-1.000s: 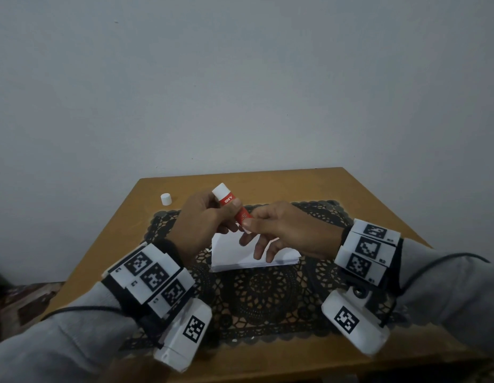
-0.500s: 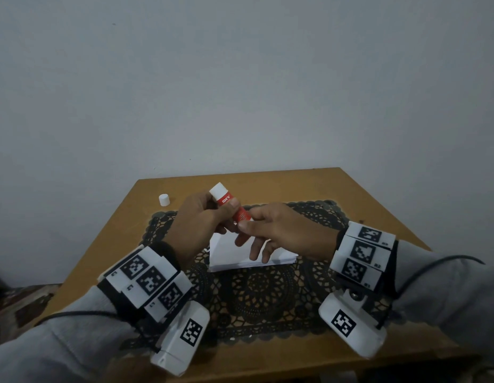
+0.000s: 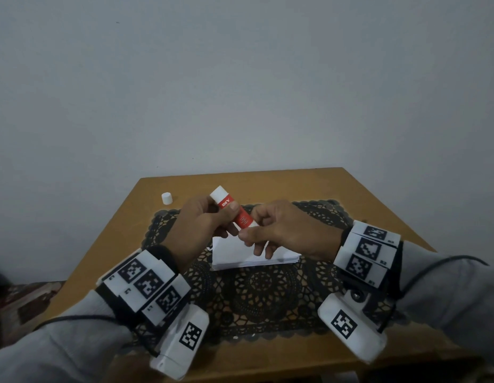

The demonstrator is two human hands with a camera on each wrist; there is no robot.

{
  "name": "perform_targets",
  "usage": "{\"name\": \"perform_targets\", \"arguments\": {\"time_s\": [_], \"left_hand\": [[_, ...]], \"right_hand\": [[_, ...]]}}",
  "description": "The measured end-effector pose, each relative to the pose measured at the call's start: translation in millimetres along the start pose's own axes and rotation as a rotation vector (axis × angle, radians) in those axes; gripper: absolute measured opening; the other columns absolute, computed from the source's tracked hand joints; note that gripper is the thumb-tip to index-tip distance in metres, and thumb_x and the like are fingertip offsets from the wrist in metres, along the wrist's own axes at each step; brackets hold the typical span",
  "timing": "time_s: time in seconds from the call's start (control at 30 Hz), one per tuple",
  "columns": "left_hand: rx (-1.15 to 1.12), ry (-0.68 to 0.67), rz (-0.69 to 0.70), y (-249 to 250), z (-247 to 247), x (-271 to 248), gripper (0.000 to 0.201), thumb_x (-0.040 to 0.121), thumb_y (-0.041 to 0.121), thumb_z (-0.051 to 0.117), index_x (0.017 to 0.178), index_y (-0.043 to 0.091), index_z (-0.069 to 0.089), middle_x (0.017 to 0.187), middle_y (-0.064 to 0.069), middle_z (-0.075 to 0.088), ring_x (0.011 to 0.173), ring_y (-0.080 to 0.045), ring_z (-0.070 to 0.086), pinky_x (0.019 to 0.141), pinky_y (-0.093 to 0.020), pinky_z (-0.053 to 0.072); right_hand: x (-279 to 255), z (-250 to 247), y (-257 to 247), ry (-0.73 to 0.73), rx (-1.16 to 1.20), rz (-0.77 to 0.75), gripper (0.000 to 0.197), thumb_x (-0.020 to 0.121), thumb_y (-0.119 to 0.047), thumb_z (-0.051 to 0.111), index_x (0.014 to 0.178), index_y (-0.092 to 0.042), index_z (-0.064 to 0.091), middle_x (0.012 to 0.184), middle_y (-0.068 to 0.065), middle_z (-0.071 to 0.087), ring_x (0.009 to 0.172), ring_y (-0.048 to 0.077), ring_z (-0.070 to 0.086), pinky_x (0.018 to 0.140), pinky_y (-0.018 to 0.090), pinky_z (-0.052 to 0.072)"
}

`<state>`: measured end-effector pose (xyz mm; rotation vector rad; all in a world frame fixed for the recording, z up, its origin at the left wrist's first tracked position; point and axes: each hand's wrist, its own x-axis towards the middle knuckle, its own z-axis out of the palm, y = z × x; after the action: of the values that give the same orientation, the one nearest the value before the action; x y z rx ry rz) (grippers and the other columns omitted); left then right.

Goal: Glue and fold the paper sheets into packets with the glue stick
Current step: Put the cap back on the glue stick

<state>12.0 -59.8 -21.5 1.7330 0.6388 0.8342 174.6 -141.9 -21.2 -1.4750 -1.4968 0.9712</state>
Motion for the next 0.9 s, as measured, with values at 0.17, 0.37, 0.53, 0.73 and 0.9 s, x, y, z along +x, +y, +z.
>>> {"name": "perform_targets", "arguments": {"time_s": [0.17, 0.37, 0.53, 0.73, 0.9], "left_hand": [[0.037, 0.011, 0.051, 6, 6, 2, 0.022, 0.089, 0.025, 0.061, 0.090, 0.003, 0.065, 0.073, -0.002, 0.069, 0.062, -0.013, 0.061, 0.058, -0.022, 0.048], [0.302, -0.067, 0.047, 3, -11, 14, 0.037, 0.083, 0.047, 0.063, 0.087, 0.010, 0.064, 0.071, -0.001, 0.068, 0.063, -0.014, 0.063, 0.061, -0.028, 0.052], [0.860, -0.130, -0.052, 4, -62, 46, 0.045, 0.072, 0.057, 0.068, 0.101, 0.023, 0.062, 0.089, 0.007, 0.068, 0.081, -0.013, 0.065, 0.077, -0.032, 0.052], [1.338, -0.097, -0.197, -24, -108, 108, 0.046, 0.095, 0.029, 0.055, 0.139, 0.018, 0.045, 0.142, -0.010, 0.046, 0.124, -0.029, 0.048, 0.097, -0.036, 0.039], [1.518, -0.298, -0.372, -63, -117, 145, 0.052, 0.094, 0.029, 0.057, 0.143, 0.021, 0.042, 0.148, -0.006, 0.040, 0.133, -0.026, 0.041, 0.108, -0.035, 0.036]], "right_hand": [[1, 8, 1, 0.103, -0.070, -0.069, 0.032, 0.082, -0.018, 0.077, 0.101, 0.000, 0.058, 0.085, 0.011, 0.066, 0.063, 0.017, 0.064, 0.057, 0.035, 0.055], [9, 7, -2, 0.075, 0.072, -0.049, 0.019, 0.097, -0.016, 0.059, 0.108, -0.001, 0.061, 0.089, 0.018, 0.069, 0.062, 0.025, 0.064, 0.054, 0.034, 0.054], [16, 1, 8, 0.154, 0.027, -0.023, 0.019, 0.097, -0.018, 0.059, 0.108, -0.002, 0.059, 0.084, 0.013, 0.069, 0.057, 0.021, 0.063, 0.052, 0.033, 0.053], [27, -7, 10, 0.156, -0.011, -0.076, 0.014, 0.098, -0.020, 0.057, 0.105, -0.008, 0.059, 0.086, 0.015, 0.070, 0.058, 0.022, 0.064, 0.054, 0.034, 0.054], [32, -5, 14, 0.138, -0.042, -0.096, 0.007, 0.097, -0.019, 0.058, 0.101, -0.013, 0.059, 0.084, 0.012, 0.070, 0.055, 0.018, 0.063, 0.053, 0.031, 0.054]]}}
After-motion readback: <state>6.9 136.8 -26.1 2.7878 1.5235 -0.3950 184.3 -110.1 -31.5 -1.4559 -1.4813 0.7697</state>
